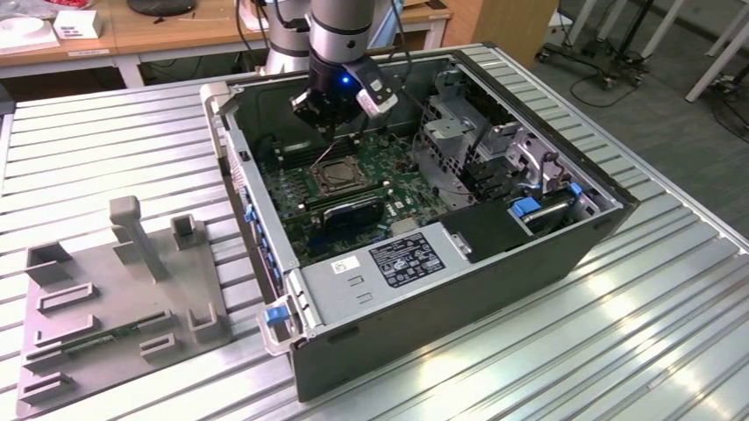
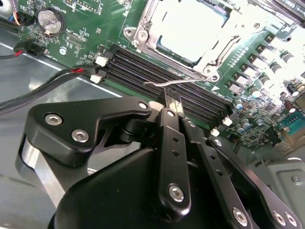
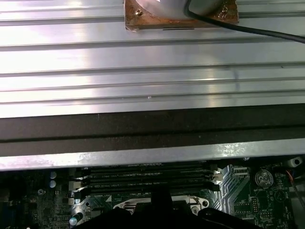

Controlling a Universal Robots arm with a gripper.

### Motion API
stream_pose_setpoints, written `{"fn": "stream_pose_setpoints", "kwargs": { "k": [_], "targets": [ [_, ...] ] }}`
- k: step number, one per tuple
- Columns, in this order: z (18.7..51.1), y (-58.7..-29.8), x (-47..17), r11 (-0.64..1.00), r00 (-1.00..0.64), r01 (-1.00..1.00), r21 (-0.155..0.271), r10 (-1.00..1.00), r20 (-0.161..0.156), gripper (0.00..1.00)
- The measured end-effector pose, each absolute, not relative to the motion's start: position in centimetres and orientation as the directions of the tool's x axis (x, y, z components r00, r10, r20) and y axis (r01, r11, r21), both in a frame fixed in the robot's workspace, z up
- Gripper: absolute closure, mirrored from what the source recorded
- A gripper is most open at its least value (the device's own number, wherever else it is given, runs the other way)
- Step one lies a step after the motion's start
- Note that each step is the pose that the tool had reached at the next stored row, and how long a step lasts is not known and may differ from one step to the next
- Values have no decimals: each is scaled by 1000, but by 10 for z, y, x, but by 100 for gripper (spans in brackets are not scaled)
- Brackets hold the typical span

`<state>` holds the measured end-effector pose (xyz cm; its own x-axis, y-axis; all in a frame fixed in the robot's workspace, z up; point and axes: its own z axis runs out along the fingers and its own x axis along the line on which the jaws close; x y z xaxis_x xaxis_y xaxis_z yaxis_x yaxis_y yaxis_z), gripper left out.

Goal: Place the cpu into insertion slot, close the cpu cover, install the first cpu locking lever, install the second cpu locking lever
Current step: 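Install the first cpu locking lever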

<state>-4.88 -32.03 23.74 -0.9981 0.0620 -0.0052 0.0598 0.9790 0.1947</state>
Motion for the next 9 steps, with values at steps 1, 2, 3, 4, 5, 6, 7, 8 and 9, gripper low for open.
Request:
{"fn": "stream_pose_setpoints", "kwargs": {
  "k": [1,2,3,4,5,6,7,8,9],
  "targets": [
    [237,-320,-49,979,-998,60,195,62,-5,89],
    [237,-320,-49,979,-998,60,195,62,-5,89],
    [237,-320,-49,979,-998,60,195,62,-1,89],
    [237,-320,-49,979,-998,61,194,62,5,89],
    [237,-320,-49,979,-998,62,194,62,8,89],
    [237,-320,-49,979,-998,63,194,62,11,89],
    [237,-320,-49,979,-998,64,193,62,18,89],
    [237,-320,-49,979,-998,66,193,62,27,89],
    [237,-320,-48,979,-997,69,192,62,40,89]
  ]
}}
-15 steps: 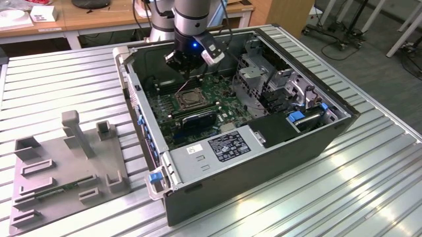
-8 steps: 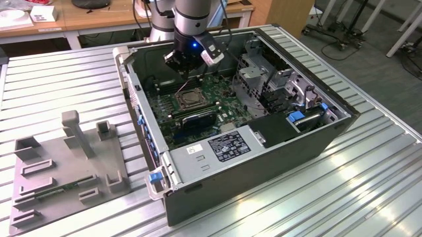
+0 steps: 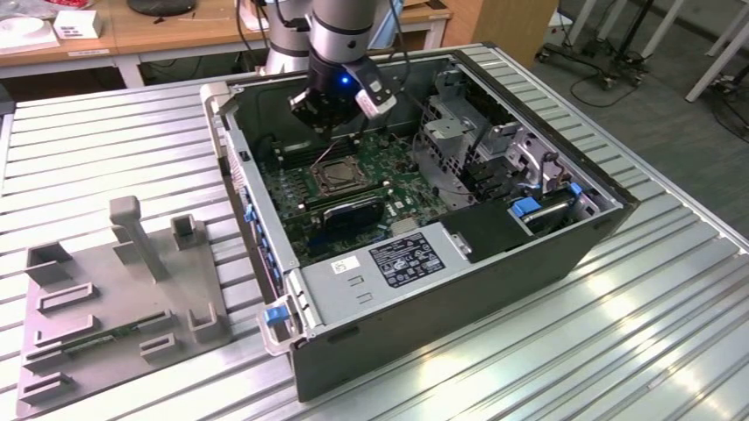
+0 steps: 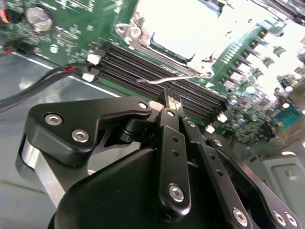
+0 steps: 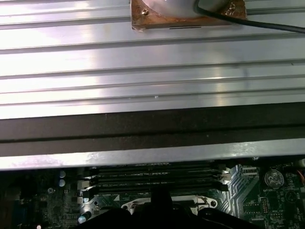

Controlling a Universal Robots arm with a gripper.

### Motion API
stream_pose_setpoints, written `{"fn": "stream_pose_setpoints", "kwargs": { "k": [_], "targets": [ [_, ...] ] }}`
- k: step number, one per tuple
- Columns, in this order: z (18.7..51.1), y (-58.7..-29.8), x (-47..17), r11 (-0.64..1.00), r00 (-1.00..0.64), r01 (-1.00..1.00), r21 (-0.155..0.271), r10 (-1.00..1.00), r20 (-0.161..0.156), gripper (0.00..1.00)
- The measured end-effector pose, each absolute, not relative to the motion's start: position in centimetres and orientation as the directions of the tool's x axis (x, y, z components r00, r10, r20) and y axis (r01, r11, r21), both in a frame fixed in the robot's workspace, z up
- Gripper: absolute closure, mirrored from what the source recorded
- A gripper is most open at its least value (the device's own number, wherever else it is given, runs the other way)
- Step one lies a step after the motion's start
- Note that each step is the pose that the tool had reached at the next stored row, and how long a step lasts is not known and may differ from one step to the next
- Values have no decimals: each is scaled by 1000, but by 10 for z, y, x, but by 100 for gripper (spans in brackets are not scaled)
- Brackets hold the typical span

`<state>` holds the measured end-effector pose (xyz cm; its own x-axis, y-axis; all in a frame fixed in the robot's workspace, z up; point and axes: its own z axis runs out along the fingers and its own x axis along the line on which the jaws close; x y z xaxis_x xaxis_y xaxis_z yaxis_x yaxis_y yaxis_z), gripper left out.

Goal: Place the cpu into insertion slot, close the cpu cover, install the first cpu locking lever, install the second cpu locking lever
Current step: 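Install the first cpu locking lever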

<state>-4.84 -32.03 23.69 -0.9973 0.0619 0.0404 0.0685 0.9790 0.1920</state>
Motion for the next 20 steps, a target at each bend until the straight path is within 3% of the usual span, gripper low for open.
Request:
{"fn": "stream_pose_setpoints", "kwargs": {
  "k": [20],
  "targets": [
    [236,-320,-45,976,-997,71,206,61,56,89]
  ]
}}
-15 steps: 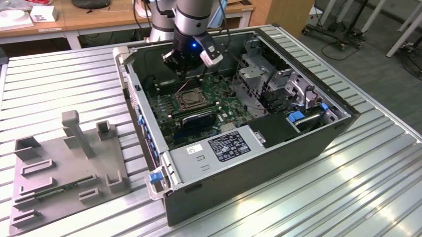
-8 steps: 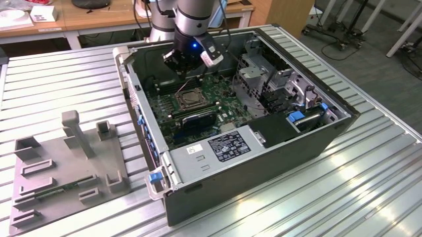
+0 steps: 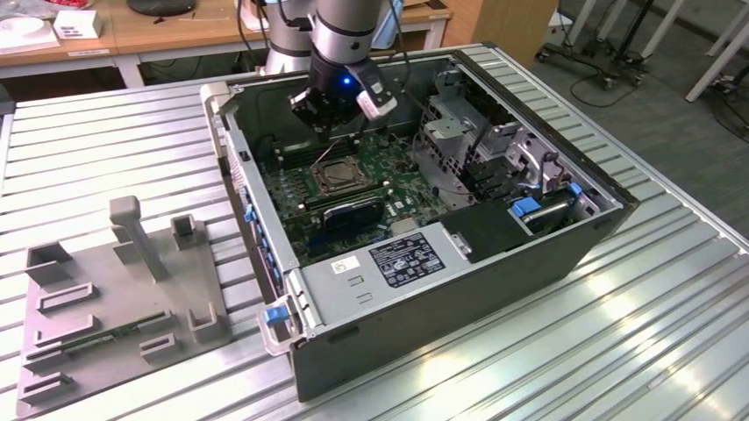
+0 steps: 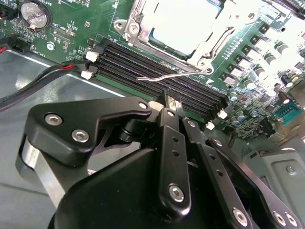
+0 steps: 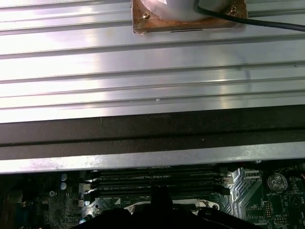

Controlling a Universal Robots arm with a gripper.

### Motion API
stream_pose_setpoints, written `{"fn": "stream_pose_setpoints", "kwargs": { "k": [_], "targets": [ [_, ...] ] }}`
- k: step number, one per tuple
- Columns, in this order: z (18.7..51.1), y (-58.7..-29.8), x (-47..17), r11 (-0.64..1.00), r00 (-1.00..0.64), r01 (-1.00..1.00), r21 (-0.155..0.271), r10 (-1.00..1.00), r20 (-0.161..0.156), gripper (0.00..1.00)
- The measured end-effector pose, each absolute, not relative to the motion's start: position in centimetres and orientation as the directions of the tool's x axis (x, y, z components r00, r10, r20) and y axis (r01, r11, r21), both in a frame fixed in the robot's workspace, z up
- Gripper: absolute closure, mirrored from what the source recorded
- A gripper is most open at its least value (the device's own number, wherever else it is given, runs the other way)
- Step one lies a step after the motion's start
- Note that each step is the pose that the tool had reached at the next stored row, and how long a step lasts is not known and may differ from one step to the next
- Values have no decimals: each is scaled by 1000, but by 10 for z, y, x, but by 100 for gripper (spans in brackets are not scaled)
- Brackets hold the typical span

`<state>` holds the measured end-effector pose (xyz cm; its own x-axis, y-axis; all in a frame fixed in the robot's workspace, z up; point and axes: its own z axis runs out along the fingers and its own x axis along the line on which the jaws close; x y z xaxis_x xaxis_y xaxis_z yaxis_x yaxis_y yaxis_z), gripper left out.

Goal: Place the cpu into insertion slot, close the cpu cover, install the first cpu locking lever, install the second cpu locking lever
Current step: 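Install the first cpu locking lever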

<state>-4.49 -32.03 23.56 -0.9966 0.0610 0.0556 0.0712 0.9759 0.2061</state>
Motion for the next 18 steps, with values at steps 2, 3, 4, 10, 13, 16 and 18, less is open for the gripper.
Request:
{"fn": "stream_pose_setpoints", "kwargs": {
  "k": [2,3,4,10,13,16,18],
  "targets": [
    [235,-320,-44,976,-995,75,205,61,74,89],
    [235,-320,-44,976,-995,76,204,61,81,89],
    [235,-320,-44,976,-995,77,204,61,82,89],
    [234,-320,-41,976,-994,78,204,61,87,89],
    [234,-320,-38,976,-994,79,203,61,93,89],
    [233,-320,-38,976,-994,79,203,61,93,89],
    [232,-320,-37,976,-994,79,204,61,93,89]
  ]
}}
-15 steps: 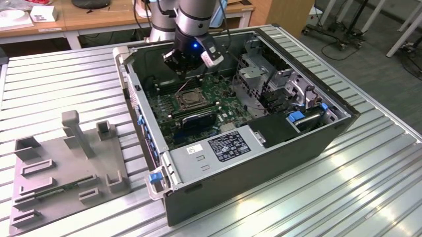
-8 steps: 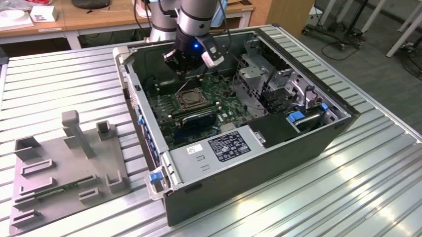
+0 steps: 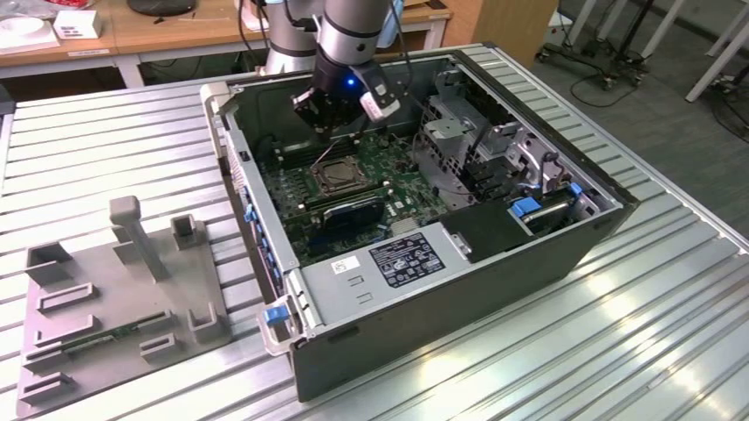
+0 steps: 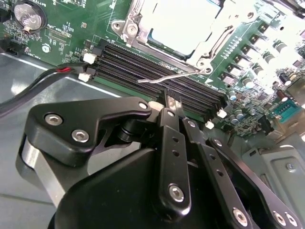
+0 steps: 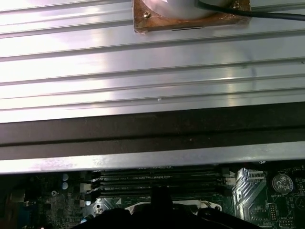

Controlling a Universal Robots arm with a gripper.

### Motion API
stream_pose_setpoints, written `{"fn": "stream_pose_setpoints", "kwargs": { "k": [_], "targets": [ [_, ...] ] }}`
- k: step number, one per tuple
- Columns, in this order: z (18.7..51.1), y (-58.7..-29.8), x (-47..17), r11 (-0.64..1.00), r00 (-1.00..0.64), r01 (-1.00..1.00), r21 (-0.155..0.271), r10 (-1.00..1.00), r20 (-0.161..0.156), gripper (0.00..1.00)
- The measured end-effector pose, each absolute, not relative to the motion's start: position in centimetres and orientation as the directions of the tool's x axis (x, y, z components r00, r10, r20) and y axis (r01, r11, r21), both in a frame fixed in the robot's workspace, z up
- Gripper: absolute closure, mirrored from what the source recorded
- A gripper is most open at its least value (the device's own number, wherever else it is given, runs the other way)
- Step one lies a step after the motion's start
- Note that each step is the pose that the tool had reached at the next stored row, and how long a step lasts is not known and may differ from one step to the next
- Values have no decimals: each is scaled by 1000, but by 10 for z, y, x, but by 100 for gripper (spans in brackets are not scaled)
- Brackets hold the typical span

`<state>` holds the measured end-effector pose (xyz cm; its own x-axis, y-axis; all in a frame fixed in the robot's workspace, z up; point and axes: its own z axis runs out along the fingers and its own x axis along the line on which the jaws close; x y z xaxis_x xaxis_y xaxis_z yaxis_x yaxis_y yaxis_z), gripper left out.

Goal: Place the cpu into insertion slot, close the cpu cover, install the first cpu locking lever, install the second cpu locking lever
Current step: 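Install the first cpu locking lever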

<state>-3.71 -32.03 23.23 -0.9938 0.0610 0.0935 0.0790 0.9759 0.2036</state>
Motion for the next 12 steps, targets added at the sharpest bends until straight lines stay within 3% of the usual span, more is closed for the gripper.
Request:
{"fn": "stream_pose_setpoints", "kwargs": {
  "k": [12],
  "targets": [
    [226,-320,-33,976,-994,79,204,61,94,89]
  ]
}}
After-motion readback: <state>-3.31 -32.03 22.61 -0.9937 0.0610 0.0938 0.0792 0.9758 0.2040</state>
